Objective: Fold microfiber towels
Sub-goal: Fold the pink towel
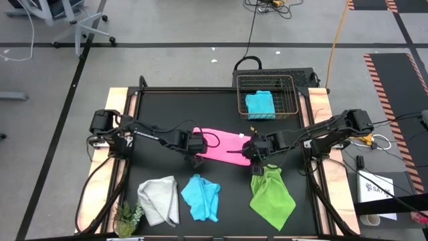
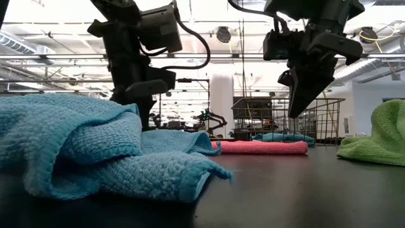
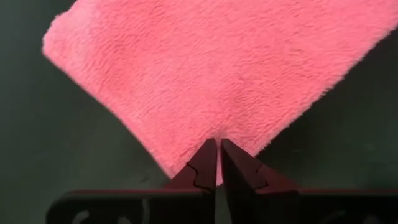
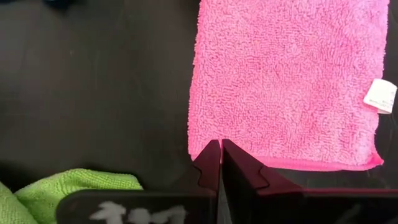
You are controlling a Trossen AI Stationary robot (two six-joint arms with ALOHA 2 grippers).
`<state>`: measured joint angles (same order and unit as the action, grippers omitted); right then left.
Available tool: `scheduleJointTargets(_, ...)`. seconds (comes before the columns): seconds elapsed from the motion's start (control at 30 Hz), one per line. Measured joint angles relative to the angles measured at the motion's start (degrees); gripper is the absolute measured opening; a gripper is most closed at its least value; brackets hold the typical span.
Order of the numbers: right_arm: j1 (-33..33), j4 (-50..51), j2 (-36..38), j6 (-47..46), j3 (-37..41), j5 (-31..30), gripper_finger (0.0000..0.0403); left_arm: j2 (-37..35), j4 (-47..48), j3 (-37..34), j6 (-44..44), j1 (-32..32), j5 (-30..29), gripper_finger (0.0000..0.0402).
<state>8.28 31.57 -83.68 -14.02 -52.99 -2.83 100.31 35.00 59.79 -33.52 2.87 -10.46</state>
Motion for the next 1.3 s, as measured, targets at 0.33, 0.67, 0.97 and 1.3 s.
scheduleJointTargets(0.33,0.0,-1.1,0.0,1.9,0.5,0.0,0.0016,-0.1,-1.8,-0.1,0.0,0.3,-1.6,0.0100)
scheduleJointTargets(0.67,2.7,-6.5,0.0,-0.9,5.6,0.2,0.0113,-0.1,-2.1,-0.4,-1.1,0.2,-2.5,0.0120)
scheduleJointTargets(0.97,4.6,-15.0,0.0,2.9,10.6,0.1,0.0136,-0.1,-2.1,-0.4,-1.2,0.2,-2.6,0.0120)
scheduleJointTargets(1.3,4.4,-20.1,0.0,6.6,14.1,-1.6,0.0136,-0.1,-2.1,-0.4,-2.8,0.2,-2.7,0.0120)
